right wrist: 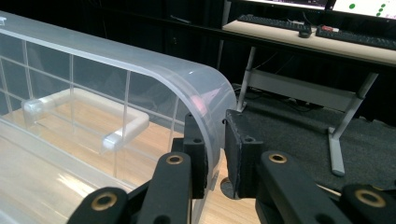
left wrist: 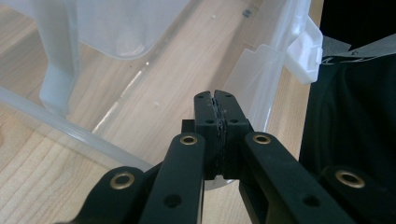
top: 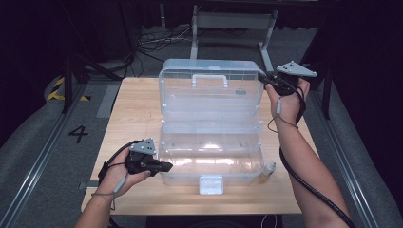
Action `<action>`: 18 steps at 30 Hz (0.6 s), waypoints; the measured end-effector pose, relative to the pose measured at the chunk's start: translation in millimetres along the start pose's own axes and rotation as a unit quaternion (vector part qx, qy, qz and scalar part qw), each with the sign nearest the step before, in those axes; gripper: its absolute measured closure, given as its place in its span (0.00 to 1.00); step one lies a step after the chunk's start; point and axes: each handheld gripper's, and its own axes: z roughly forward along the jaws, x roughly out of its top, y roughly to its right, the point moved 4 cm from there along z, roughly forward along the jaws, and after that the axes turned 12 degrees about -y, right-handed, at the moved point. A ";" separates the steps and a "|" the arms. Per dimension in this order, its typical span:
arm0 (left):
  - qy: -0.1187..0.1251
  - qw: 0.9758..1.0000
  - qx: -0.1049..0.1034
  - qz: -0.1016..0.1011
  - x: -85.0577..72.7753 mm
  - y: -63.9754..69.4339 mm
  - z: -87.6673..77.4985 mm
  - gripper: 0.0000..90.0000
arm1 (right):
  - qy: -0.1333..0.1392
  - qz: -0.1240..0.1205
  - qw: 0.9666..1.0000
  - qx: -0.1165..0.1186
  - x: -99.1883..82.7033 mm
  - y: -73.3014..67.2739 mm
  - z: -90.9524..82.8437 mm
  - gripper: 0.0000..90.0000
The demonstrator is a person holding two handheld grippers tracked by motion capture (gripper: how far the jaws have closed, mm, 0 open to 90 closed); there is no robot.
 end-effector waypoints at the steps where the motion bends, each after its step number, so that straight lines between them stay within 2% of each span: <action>1: 0.000 1.000 -0.001 0.000 -0.2 -0.2 -0.1 0.99 | -0.001 0.001 1.000 0.002 0.4 0.7 1.5 0.89; 15: 0.011 1.000 0.000 -0.002 -1.7 -0.2 0.2 0.99 | 0.004 0.011 1.000 0.015 1.3 9.7 20.7 0.90; 18: 0.017 1.000 0.002 -0.002 -2.5 0.0 0.3 0.99 | 0.003 0.006 1.000 0.011 2.1 10.1 23.9 0.90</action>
